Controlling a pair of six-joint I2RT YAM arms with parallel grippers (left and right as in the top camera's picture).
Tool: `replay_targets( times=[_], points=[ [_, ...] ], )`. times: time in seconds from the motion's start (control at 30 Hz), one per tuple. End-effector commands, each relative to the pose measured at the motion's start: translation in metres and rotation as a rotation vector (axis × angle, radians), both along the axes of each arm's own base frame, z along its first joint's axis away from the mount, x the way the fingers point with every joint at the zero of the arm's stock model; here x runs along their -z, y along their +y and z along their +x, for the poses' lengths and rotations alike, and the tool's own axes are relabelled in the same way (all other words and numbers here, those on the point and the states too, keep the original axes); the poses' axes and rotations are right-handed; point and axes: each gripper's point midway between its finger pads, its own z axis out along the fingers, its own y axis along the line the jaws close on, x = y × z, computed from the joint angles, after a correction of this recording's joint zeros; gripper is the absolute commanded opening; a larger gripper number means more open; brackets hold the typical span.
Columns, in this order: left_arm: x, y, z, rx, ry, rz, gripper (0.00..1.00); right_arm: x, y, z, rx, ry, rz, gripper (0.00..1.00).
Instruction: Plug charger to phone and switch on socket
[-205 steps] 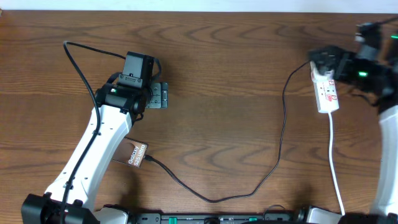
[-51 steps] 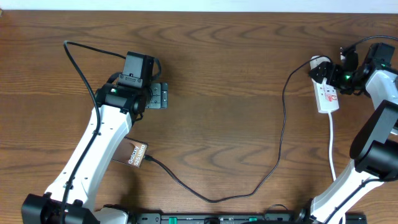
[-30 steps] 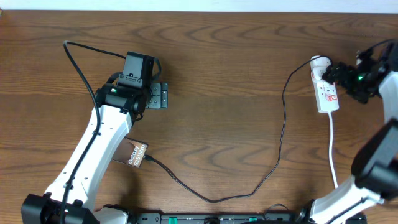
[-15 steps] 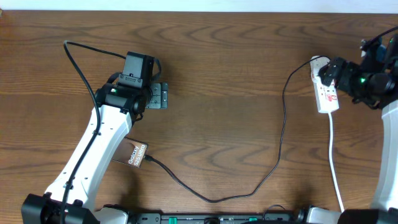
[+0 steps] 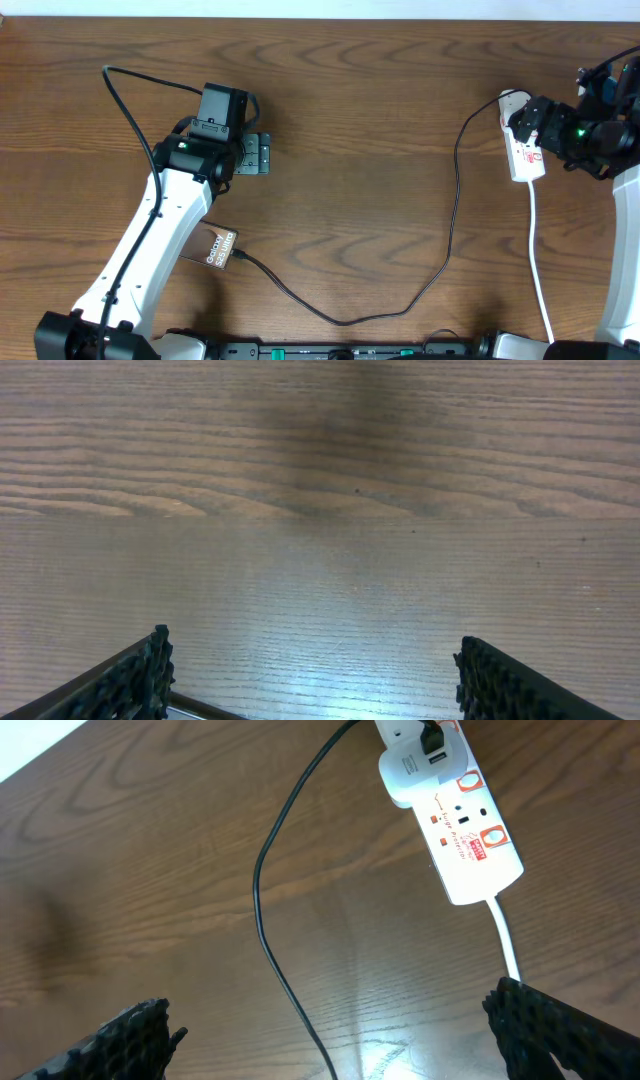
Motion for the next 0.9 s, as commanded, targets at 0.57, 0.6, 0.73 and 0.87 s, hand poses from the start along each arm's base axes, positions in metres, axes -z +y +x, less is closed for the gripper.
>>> replay_targets(
  times=[0.57,0.6,0.73,0.87],
  points=[
    [-0.014,0.03,0.006,-0.066,-0.054,0.15,0.88,-0.004,0.0,-0.001,0.009,-0.007,-0.004,0.99],
    [-0.014,0.03,0.006,-0.066,-0.055,0.15,0.88,-0.004,0.0,-0.001,0.009,-0.006,-0.004,0.99],
    [-0.014,0.031,0.007,-0.067,-0.056,0.149,0.88,-0.004,0.0,-0.001,0.009,-0.006,-0.004,0.99],
    [-0.014,0.031,0.005,-0.067,-0.05,0.152,0.88,-0.004,0.0,-0.001,0.009,-0.006,-0.004,0.99]
  ],
)
